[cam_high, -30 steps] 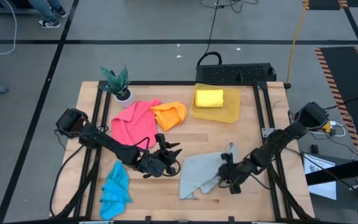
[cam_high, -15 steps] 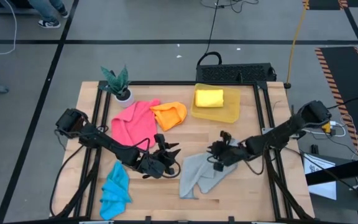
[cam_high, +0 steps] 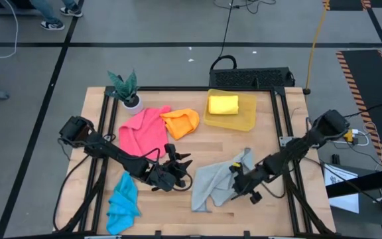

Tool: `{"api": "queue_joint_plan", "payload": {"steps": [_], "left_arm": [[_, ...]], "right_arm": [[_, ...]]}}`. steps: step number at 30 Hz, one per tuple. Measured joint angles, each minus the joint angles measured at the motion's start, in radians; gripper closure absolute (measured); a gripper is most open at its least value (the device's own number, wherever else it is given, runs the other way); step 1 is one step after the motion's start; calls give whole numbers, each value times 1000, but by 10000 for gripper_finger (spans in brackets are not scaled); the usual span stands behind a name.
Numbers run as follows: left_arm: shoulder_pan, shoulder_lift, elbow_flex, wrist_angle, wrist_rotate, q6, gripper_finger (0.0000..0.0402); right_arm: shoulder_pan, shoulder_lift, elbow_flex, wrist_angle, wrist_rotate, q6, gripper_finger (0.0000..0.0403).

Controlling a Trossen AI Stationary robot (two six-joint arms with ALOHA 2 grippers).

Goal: Fold microfiber towels
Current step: Fold the gray kitchen towel

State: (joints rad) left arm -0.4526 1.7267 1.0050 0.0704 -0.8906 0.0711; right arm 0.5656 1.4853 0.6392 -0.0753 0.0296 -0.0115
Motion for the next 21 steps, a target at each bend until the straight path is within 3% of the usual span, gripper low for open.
{"api": "queue_joint_plan", "payload": {"steps": [10, 21], "left_arm": [[0, 0, 0, 1, 1, -8, 268], [0, 0, 0, 9, 4, -36, 268]], "right_arm": [[9, 42, 1, 127, -1, -132, 334], [12, 43, 0, 175, 33, -261, 225]]}}
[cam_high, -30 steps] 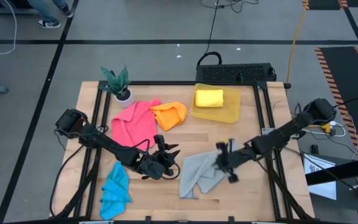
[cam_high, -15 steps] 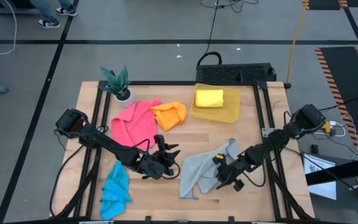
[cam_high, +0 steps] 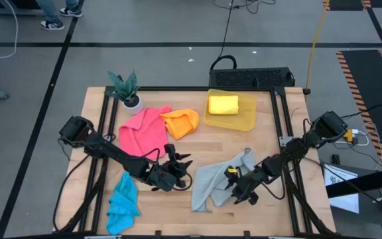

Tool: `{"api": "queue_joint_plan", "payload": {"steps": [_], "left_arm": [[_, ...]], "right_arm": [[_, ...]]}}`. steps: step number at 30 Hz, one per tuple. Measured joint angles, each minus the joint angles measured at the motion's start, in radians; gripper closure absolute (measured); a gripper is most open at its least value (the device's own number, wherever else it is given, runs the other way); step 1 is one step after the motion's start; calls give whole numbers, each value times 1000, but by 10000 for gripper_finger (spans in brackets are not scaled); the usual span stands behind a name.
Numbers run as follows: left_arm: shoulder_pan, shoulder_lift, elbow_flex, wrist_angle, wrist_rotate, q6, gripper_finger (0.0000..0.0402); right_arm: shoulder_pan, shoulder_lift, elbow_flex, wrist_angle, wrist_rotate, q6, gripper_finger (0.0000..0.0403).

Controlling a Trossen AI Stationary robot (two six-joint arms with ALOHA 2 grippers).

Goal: Fold microfiber towels
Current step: Fold the gray kitchen towel

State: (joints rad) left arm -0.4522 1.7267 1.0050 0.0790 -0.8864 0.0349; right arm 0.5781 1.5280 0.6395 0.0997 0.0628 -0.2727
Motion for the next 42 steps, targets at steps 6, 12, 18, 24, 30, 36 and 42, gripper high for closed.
{"api": "queue_joint_plan", "payload": {"steps": [6, 12, 18, 24, 30, 36, 42], "left_arm": [[0, 0, 0, 0, 19, 0, 268], [5, 0, 0, 3, 58, -16, 268], [7, 0, 0, 3, 59, -19, 268], [8, 0, 0, 4, 59, -19, 268], [-21, 0, 0, 136, 26, 63, 268], [-65, 0, 0, 347, 71, 300, 268], [-57, 61, 1, 455, 123, 346, 268]], "right_arm": [[24, 7, 0, -56, 120, -185, 228], [26, 6, 0, -72, 190, -222, 266], [26, 6, 0, -66, 206, -251, 312], [24, 6, 0, -65, 329, -232, 360], [16, -17, -1, -10, 361, -55, 399], [17, -132, 0, 64, 358, 94, 401], [17, -266, 0, 90, 594, 307, 402]]}}
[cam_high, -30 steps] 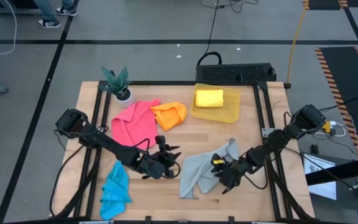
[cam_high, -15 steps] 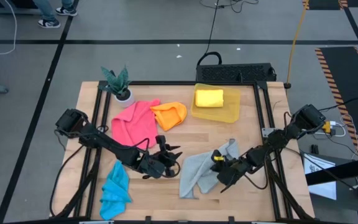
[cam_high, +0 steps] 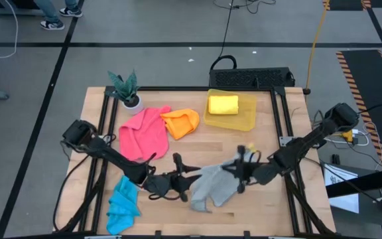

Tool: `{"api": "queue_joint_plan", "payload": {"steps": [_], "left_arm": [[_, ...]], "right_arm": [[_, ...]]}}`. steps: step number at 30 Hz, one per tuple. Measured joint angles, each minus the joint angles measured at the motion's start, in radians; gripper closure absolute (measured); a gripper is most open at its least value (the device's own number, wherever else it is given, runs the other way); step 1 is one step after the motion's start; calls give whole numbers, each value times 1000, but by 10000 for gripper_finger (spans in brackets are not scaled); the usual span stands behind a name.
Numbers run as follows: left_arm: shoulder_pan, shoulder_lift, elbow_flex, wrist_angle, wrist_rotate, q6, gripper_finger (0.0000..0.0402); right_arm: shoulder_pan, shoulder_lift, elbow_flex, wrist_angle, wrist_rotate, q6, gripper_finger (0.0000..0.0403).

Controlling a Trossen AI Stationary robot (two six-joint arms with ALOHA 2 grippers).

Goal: Fold microfiber towels
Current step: Fold the gray kitchen towel

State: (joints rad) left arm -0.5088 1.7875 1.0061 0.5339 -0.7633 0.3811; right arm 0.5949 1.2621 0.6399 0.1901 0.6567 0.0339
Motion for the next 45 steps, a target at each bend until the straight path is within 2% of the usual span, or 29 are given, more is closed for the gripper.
{"api": "queue_joint_plan", "payload": {"steps": [3, 10, 17, 34, 40, 45], "left_arm": [[32, 47, 0, 103, 37, 29, 268], [145, 125, 1, 332, 256, -24, 268], [217, 125, 27, 328, 492, -17, 268], [252, 125, 38, 243, 478, -27, 268], [296, 124, 38, 188, 410, -138, 268], [314, 124, 38, 193, 407, -148, 268]], "right_arm": [[-1, -32, 0, 11, 107, 62, 402], [-13, -31, 0, 1, 102, 61, 402], [-20, -31, 0, -26, 102, 100, 403], [-71, -31, 0, -37, 99, 115, 403], [-85, -31, 0, -37, 98, 105, 403], [-85, -31, 0, -37, 97, 104, 403]]}}
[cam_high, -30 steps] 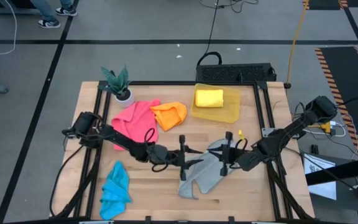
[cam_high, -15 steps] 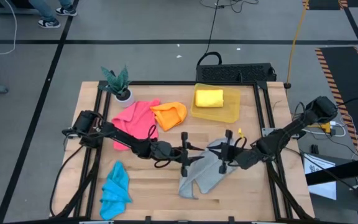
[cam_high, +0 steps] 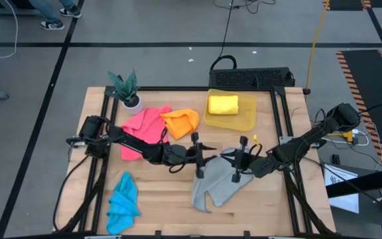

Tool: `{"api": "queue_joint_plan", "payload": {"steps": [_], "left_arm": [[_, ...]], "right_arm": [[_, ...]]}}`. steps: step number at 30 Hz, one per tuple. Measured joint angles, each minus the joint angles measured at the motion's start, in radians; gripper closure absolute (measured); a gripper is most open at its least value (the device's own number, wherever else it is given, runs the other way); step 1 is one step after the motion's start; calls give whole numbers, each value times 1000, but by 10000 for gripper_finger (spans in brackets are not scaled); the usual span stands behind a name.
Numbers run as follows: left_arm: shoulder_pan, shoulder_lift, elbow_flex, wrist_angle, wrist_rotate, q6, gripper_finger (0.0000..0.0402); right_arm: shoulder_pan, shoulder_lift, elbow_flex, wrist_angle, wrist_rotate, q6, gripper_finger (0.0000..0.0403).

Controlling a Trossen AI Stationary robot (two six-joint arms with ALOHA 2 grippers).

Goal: Fold microfiber towels
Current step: Fold the gray kitchen towel

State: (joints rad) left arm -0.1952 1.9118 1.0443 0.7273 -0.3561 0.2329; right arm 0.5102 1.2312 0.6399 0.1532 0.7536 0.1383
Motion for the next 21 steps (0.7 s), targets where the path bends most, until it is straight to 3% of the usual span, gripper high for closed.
{"api": "queue_joint_plan", "payload": {"steps": [6, 14, 16, 21], "left_arm": [[21, 0, 0, 1, 58, -36, 281], [27, 0, 0, -1, 176, -44, 387], [19, 0, 0, -3, 206, -45, 393], [-38, -60, 0, -117, 152, -59, 397]], "right_arm": [[-6, 0, 0, 0, 0, 0, 403], [-6, 0, 0, 0, -1, -8, 403], [-6, 0, 0, 0, -1, -41, 402], [3, -10, 0, -5, -2, -154, 373]]}}
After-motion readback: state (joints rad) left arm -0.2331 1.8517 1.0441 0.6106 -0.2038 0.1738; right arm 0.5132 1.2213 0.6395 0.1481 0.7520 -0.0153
